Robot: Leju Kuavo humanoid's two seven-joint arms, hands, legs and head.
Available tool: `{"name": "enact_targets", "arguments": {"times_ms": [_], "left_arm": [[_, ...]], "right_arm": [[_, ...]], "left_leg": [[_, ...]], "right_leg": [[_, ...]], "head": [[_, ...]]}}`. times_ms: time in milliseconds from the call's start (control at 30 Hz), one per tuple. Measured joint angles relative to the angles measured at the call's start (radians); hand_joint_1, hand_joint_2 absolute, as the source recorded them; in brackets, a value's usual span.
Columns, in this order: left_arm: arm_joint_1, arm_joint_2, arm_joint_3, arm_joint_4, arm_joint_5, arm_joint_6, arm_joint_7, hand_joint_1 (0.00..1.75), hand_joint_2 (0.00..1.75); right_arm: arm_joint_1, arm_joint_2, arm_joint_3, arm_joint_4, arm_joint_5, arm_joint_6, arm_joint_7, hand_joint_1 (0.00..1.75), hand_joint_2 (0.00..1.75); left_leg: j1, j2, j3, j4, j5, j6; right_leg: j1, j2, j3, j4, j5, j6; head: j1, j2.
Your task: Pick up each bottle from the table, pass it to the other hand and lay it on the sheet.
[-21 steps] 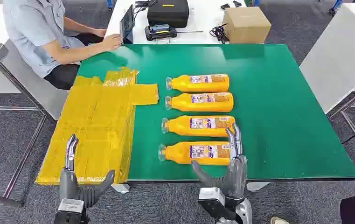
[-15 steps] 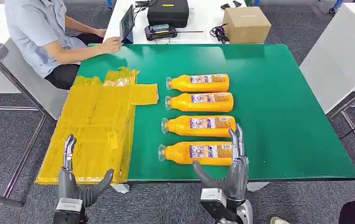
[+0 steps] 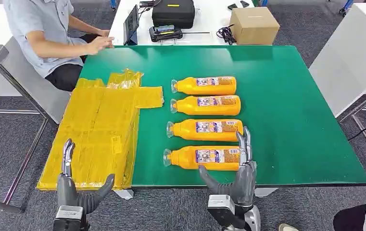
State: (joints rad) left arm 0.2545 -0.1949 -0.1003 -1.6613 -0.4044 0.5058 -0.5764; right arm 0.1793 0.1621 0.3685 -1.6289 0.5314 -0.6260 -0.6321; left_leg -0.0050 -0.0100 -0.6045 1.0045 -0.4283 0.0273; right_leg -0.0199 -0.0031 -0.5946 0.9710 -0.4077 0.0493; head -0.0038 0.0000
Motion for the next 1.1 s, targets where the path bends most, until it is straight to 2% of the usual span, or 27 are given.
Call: {"name": "enact_targets", "arguments": {"times_ms": [867,967,1100], "left_arm": [[-0.025,-0.011,-0.019,0.054,0.047,0.006,-0.02,0.0,1.75],[-0.06,-0.011,-0.034,0.086,0.052,-0.002,-0.018,0.0,1.75],[-0.137,-0.018,-0.083,0.165,0.071,0.007,-0.005,0.0,1.75]], "right_arm": [[0.001,-0.031,0.015,0.0,0.052,0.003,0.04,0.0,1.75],[0.001,-0.043,0.014,0.0,0.066,0.0,0.079,0.0,1.75],[0.0,-0.09,0.003,0.007,0.184,0.0,0.161,0.0,1.75]], "left_leg": [[0.0,0.0,0.0,0.0,0.0,0.0],[0.0,0.0,0.0,0.0,0.0,0.0],[-0.001,0.0,0.0,0.0,0.0,0.0]], "right_leg": [[0.0,0.0,0.0,0.0,0.0,0.0],[0.0,0.0,0.0,0.0,0.0,0.0],[-0.001,0.0,0.001,0.0,0.0,0.0]], "head": [[0.0,0.0],[0.0,0.0],[0.0,0.0]]}}
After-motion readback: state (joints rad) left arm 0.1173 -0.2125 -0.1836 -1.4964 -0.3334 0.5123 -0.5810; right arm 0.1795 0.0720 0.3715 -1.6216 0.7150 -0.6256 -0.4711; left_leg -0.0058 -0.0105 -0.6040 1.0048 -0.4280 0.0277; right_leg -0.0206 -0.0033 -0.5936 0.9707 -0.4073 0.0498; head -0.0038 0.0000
